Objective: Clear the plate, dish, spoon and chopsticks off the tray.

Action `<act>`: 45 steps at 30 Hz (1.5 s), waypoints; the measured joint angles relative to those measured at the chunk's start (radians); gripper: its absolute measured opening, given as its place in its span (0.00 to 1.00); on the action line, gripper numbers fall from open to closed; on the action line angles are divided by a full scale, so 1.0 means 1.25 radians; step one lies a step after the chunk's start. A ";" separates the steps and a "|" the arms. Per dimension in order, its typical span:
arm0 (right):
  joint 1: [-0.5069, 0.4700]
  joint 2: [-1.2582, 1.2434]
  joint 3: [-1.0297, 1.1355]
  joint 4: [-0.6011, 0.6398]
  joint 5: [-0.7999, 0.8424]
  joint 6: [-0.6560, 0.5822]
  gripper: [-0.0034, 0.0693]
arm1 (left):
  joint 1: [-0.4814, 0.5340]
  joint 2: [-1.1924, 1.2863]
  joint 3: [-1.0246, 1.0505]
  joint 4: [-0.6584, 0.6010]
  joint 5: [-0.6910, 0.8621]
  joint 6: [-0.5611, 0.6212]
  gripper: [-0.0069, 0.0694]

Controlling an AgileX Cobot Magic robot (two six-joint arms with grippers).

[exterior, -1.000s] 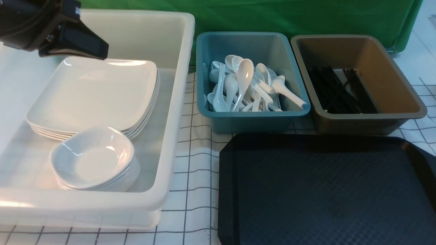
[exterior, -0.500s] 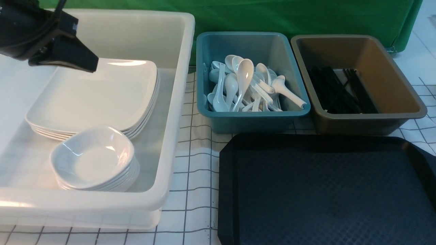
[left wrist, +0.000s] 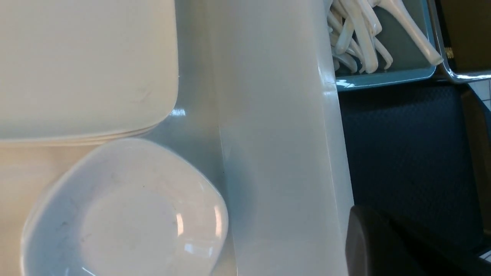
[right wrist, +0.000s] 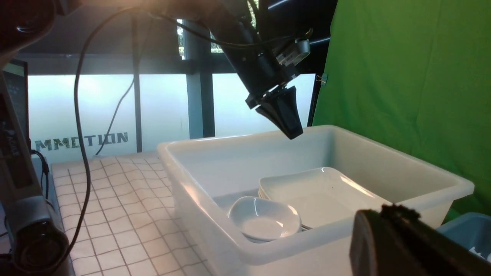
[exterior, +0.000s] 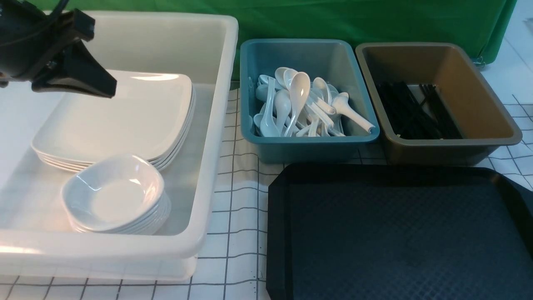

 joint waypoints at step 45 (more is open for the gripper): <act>-0.876 -0.318 0.471 0.089 0.091 0.000 0.31 | 0.000 0.000 0.000 0.090 -0.020 0.069 0.10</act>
